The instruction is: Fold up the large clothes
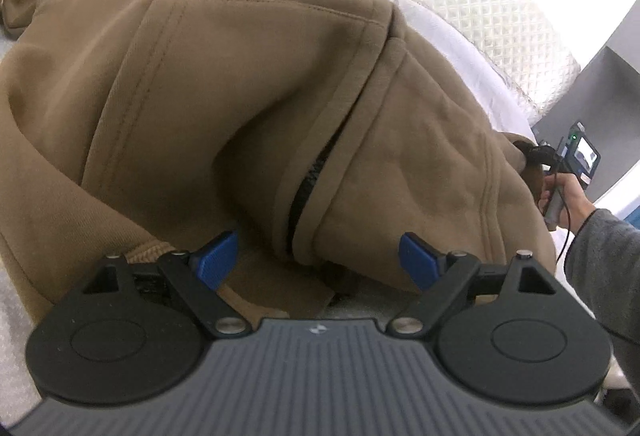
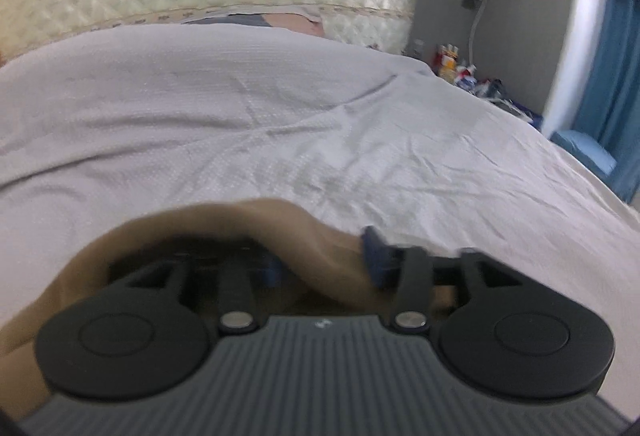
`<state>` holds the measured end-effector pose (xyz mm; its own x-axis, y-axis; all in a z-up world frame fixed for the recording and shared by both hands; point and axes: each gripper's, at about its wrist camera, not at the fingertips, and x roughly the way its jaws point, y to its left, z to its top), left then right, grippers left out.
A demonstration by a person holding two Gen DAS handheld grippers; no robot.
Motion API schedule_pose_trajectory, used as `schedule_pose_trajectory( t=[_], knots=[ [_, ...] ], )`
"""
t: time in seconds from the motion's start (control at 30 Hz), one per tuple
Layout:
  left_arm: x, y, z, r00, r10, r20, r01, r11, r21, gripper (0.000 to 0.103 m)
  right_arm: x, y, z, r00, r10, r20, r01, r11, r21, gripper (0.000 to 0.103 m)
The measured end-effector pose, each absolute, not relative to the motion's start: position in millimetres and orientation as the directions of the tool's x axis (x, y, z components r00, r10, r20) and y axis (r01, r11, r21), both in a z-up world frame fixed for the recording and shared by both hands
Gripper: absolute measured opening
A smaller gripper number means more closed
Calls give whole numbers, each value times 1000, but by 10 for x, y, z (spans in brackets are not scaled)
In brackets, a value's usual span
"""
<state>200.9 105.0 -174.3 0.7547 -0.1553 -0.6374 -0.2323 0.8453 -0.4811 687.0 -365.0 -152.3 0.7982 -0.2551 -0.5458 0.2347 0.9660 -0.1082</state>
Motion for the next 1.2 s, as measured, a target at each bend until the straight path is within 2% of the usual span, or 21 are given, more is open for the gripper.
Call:
schedule_pose_trajectory(
  t=[0.07,0.13,0.3,0.63,0.77,0.87,1.0,1.07,1.2],
  knots=[
    [1937,1087,-1710,763,-164,-626,-234,832,-504,90,6646,-3682,-1438,811,-179,-557,198,980,-26,75],
    [1857,1161,-1685,775,-184,-605,-239,801,-550,90,6395,-3674,-1351,815,-110,-569,167,985,50,86],
    [1594,1334,-1570,787,-190,-587,-267,753,-602,90,5611,-3475,-1169,826,69,-560,76,970,231,86],
    [966,1671,-1433,824,-203,-529,-318,606,-729,90,4251,-2924,-913,781,358,-512,-91,876,474,86],
    [810,1833,-1430,828,-167,-536,-365,565,-740,90,3882,-2611,-957,710,400,-580,-128,882,453,86],
    [758,1953,-1512,805,-153,-573,-424,527,-737,90,3706,-2553,-1047,684,416,-599,-140,881,451,86],
    [805,2035,-1695,773,-186,-607,-481,452,-751,90,3628,-2608,-1235,591,453,-667,-137,872,471,86],
    [842,2049,-1777,758,-210,-618,-498,428,-755,90,3595,-2543,-1273,528,467,-709,-213,881,422,86],
    [975,2018,-1875,733,-265,-627,-503,410,-761,93,3516,-2393,-1298,469,502,-726,-369,859,355,86]
  ],
)
